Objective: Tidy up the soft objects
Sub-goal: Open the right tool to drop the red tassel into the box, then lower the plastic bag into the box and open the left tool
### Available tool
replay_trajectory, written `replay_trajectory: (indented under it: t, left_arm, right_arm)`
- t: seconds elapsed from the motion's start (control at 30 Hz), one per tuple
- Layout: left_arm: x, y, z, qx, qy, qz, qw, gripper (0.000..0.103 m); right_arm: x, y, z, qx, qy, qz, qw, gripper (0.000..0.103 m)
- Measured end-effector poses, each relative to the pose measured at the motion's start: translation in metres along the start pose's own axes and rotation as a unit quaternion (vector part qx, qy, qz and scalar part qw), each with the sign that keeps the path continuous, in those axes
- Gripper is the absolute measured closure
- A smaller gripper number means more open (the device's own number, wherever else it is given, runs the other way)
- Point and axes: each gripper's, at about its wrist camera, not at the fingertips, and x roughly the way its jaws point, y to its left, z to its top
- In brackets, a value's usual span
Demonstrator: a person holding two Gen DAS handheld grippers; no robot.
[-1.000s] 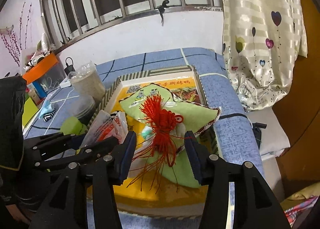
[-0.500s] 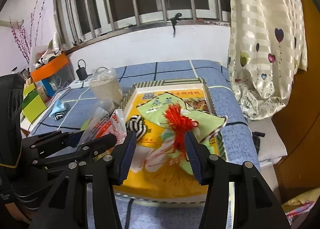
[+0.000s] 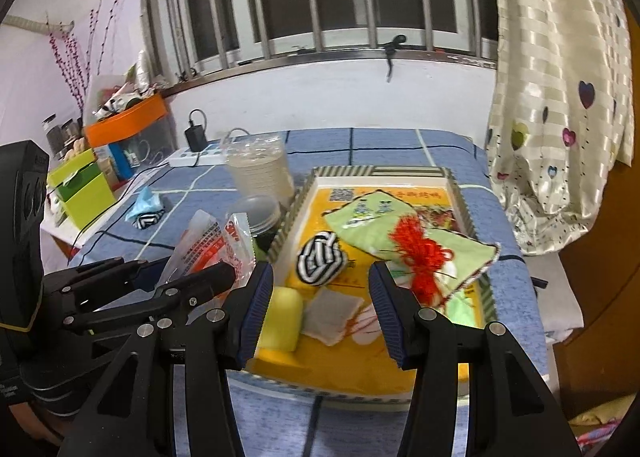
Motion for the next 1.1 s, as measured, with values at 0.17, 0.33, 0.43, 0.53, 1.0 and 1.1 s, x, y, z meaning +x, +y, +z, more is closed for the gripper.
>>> replay_trajectory:
  t: [0.17, 0.33, 0.43, 0.53, 1.0, 1.1]
  left_arm:
    - [-0.007, 0.011, -0.003, -0.009, -0.005, 0.007, 0.9999, 0.073]
    - [-0.01, 0.018, -0.006, -0.016, -0.005, 0.009, 0.9998, 0.073]
    - [-0.012, 0.023, -0.007, -0.021, -0.007, 0.012, 0.9997, 0.073]
    - [-0.014, 0.028, -0.008, -0.025, -0.009, 0.016, 0.9995, 0.073]
    - [-0.023, 0.056, -0.009, -0.052, -0.016, 0.045, 0.9975, 0.073]
    - [-0.024, 0.061, -0.009, -0.056, -0.017, 0.051, 0.997, 0.073]
  right_arm:
    - [0.002, 0.012, -0.001, -0.008, 0.002, 0.007, 1.0, 0.052]
    - [0.003, 0.019, 0.0, -0.013, 0.004, 0.009, 1.0, 0.052]
    - [0.004, 0.024, 0.001, -0.017, 0.005, 0.013, 1.0, 0.052]
    - [0.006, 0.029, 0.001, -0.021, 0.008, 0.018, 1.0, 0.052]
    - [0.018, 0.055, 0.008, -0.043, 0.012, 0.044, 0.998, 0.052]
    - [0.02, 0.06, 0.01, -0.047, 0.013, 0.05, 0.998, 0.052]
